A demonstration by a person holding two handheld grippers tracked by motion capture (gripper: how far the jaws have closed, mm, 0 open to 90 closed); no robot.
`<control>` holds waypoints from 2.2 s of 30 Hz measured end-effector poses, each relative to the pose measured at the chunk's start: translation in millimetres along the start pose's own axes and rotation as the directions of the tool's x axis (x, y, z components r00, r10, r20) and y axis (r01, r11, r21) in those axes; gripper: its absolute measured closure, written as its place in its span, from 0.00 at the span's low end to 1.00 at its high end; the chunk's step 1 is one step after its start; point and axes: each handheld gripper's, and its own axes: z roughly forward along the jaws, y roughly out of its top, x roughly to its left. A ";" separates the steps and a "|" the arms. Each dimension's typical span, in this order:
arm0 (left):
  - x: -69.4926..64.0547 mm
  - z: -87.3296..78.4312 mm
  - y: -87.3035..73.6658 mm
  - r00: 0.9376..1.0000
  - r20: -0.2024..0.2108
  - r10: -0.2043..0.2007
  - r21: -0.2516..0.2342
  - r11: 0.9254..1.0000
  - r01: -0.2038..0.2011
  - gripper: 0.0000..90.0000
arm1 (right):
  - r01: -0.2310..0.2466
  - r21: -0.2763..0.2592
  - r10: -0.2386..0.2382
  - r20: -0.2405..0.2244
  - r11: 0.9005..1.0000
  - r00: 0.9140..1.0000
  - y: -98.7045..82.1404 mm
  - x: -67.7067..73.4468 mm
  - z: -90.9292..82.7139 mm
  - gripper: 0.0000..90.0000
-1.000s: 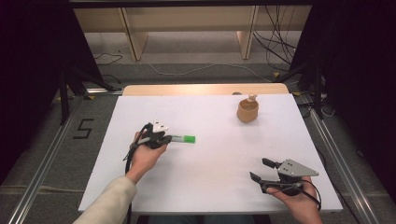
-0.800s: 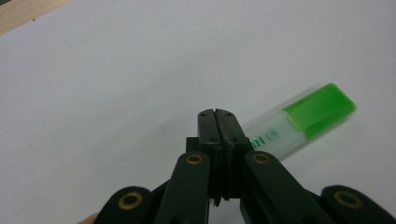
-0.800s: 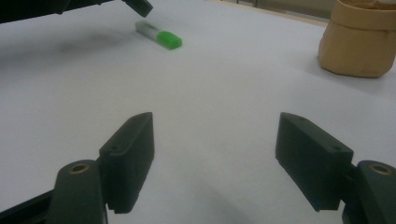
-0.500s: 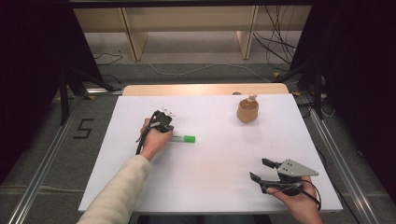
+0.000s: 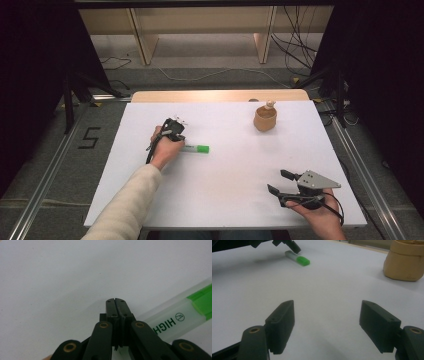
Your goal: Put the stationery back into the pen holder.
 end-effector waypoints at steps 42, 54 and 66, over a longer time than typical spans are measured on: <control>-62.6 -55.7 -51.5 0.996 0.045 0.077 0.110 0.991 -0.082 1.00 | -0.006 0.004 0.006 0.008 1.000 1.000 0.6 1.6 -2.5 0.32; -49.2 -64.5 -17.0 0.993 0.114 0.039 0.065 0.997 -0.047 0.65 | 0.000 0.003 0.000 0.005 1.000 1.000 0.7 1.4 -1.8 0.32; -58.8 -38.1 11.3 0.975 0.211 0.067 0.215 0.970 -0.113 0.45 | -0.006 0.008 0.006 0.007 1.000 1.000 0.0 0.4 -2.2 0.32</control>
